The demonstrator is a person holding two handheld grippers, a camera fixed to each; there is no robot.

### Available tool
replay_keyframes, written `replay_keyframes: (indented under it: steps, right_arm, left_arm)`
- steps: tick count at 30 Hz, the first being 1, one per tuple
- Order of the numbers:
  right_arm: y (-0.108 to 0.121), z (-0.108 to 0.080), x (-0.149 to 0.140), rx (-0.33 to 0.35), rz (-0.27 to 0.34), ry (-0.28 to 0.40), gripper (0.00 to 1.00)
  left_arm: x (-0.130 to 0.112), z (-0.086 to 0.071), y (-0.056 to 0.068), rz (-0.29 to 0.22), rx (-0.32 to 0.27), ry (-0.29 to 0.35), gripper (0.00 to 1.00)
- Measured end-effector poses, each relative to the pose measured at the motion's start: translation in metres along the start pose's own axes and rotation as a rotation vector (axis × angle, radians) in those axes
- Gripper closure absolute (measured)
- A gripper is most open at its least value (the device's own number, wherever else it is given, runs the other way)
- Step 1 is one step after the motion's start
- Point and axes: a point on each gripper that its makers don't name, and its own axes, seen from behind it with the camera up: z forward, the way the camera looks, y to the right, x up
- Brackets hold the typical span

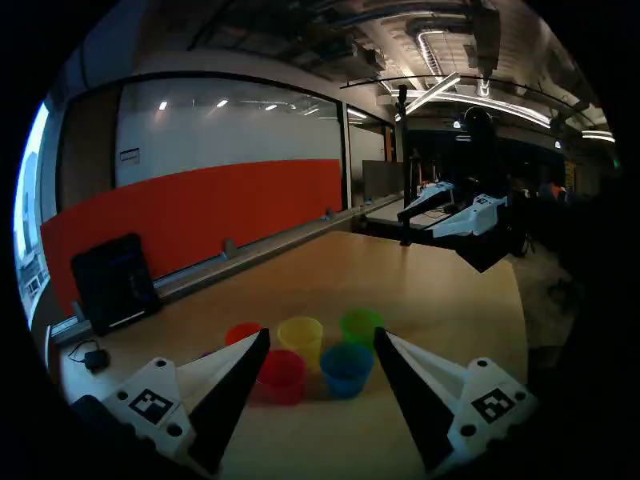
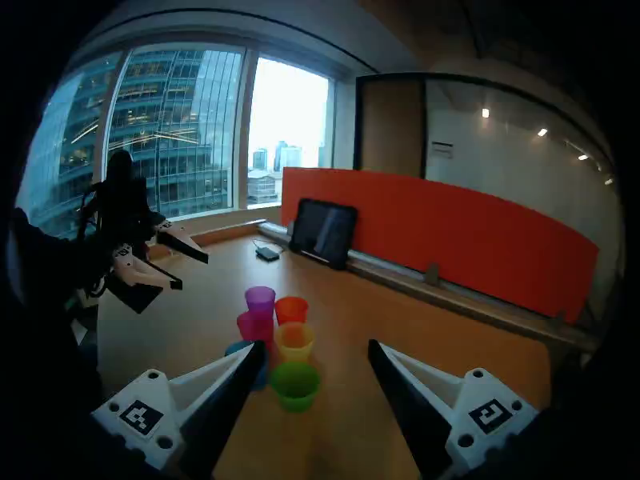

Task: Pour water

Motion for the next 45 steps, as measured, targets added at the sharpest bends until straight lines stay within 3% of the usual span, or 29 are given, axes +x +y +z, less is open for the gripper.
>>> replay_keyframes:
  steps: [12, 24, 36, 45]
  right_arm:
    - [-0.003, 0.021, -0.031, 0.035, -0.037, -0.073, 0.00]
    - [-0.003, 0.042, -0.060, 0.074, -0.040, -0.139, 0.00]
    - [-0.005, 0.059, -0.086, 0.108, -0.052, -0.194, 0.00]
    - [-0.008, 0.069, -0.105, 0.129, -0.068, -0.235, 0.00]
  left_arm:
    - [-0.040, 0.023, 0.022, 0.021, -0.044, -0.078, 0.04]
    - [-0.073, 0.044, 0.034, 0.028, -0.071, -0.154, 0.04]
    - [-0.102, 0.067, 0.041, 0.017, -0.090, -0.215, 0.04]
    - [-0.116, 0.083, 0.038, 0.004, -0.085, -0.237, 0.04]
